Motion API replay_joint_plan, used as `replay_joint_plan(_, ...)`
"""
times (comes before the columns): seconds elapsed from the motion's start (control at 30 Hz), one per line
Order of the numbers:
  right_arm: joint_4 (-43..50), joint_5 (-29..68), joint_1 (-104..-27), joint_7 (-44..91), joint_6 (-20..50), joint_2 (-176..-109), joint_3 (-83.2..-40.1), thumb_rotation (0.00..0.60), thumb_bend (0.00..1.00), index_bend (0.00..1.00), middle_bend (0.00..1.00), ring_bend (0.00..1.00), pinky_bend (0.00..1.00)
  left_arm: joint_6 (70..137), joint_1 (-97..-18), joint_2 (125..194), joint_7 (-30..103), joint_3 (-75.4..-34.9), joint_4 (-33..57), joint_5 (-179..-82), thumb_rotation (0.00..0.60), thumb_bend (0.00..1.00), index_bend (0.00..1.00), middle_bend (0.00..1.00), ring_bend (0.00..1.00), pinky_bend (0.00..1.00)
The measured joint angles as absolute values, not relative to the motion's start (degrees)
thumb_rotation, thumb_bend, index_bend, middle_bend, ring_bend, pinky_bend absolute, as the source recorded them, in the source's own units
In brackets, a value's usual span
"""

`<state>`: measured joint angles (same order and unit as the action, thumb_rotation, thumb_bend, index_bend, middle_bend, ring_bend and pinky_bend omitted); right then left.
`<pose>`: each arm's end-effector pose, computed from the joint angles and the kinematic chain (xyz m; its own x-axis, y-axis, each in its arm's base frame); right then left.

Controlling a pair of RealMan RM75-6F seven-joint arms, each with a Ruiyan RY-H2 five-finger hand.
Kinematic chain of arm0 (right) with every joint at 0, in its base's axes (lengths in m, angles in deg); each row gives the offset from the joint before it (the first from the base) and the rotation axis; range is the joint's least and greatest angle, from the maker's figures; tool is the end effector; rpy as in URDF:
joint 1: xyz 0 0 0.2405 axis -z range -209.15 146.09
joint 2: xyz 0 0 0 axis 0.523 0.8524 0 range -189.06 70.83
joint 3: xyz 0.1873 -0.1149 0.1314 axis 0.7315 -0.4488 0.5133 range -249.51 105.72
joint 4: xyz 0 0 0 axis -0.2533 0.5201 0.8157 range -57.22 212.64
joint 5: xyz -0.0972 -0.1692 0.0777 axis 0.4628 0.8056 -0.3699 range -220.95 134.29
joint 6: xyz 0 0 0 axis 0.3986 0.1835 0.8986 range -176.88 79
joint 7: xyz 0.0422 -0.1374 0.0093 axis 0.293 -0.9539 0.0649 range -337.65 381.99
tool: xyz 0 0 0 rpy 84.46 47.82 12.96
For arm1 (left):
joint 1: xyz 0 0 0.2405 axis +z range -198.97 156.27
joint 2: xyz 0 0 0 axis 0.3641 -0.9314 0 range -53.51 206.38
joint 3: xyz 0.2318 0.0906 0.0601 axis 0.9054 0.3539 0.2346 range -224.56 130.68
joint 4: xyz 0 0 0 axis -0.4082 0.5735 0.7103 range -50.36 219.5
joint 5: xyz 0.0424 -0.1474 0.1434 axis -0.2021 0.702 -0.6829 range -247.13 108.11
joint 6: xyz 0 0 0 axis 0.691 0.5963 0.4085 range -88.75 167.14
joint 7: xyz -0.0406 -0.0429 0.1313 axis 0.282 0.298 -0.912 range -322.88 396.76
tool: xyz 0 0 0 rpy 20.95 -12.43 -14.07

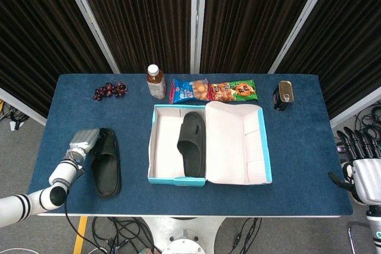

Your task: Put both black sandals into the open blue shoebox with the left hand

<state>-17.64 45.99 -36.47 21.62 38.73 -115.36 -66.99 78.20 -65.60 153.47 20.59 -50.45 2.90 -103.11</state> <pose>-0.2947 -0.1878 0.2046 0.4776 0.0859 0.8744 -0.8724 -0.0711 0.4835 -0.2642 0.3535 0.0290 0.2750 0.5769 0.7691 0.9209 0.0718 -0.3832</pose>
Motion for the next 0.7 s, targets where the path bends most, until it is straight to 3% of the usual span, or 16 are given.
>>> replay_joint_plan(0.17, -17.3, 45.8, -36.6, 22.0, 38.5, -115.5, -66.9, 0.600, 0.03, 0.00, 0.05, 0.00, 0.03, 78.1, -64.1, 152.2, 26.4, -52.9, 2.4, -105.2, 0.600, 0.00, 0.60, 0.64, 0.79, 0.84)
replay_joint_plan(0.47, -17.3, 46.3, -36.6, 21.8, 39.0, -115.8, -67.0, 0.600, 0.03, 0.00, 0.05, 0.00, 0.03, 83.5, -59.1, 148.8, 42.9, -60.9, -2.0, -116.1, 0.600, 0.00, 0.60, 0.64, 0.79, 0.84)
replay_joint_plan(0.7, -17.9, 46.5, -36.3, 21.2, 39.5, -115.5, -67.1, 0.600, 0.03, 0.00, 0.05, 0.00, 0.03, 85.6, -58.2, 151.7, 62.3, -67.8, -1.8, -127.2, 0.600, 0.00, 0.60, 0.63, 0.79, 0.84)
